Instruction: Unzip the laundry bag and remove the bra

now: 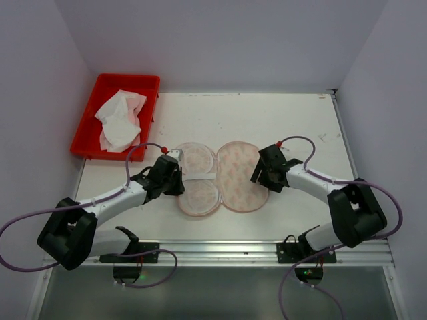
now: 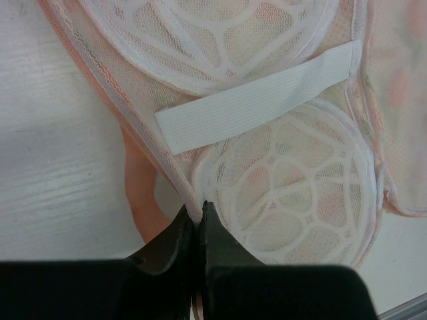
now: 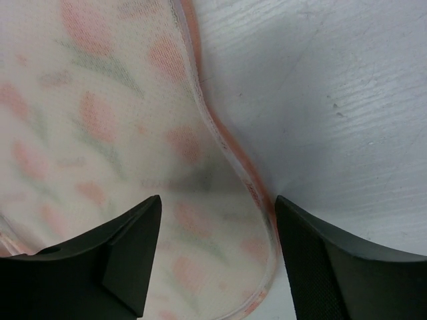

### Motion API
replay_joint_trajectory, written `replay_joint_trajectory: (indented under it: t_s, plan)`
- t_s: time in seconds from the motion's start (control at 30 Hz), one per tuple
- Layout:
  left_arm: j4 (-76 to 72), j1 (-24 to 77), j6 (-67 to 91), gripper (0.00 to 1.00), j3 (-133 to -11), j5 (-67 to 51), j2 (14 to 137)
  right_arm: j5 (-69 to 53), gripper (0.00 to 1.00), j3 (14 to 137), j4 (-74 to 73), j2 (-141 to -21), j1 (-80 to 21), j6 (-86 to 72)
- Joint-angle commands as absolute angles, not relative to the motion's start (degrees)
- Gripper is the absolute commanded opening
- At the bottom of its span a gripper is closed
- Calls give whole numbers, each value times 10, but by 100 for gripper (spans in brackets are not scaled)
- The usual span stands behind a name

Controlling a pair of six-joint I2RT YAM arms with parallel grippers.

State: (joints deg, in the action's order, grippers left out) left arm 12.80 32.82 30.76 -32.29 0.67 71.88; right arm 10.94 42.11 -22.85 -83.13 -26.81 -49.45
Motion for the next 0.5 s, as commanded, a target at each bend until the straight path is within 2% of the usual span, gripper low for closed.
replay_joint_trajectory:
  t_s: [0.0,0.07,0.17,0.2,0.27,0.3,0.37,0.4,0.47]
  plan:
    - [158,330,285,2,-323,20,710,126,69,435,-236,-842,-281,-511]
    - [164,330,287,2,-321,27,705,126,66,431,-230,-850,-289,-521]
    - [170,330,287,2,-318,33,694,129,53,431,-229,-875,-308,-536]
    - [171,330,287,2,-317,33,691,134,46,431,-229,-880,-315,-542]
    - [171,330,288,2,-316,32,689,140,38,435,-237,-884,-320,-544]
    - [172,330,291,2,-316,36,690,145,29,438,-243,-882,-323,-548]
    - [173,330,297,2,-318,40,693,161,19,444,-265,-861,-323,-548]
    - [168,330,296,1,-319,33,695,170,8,445,-272,-847,-323,-543]
    - [155,330,301,0,-326,19,702,191,0,448,-293,-797,-323,-535]
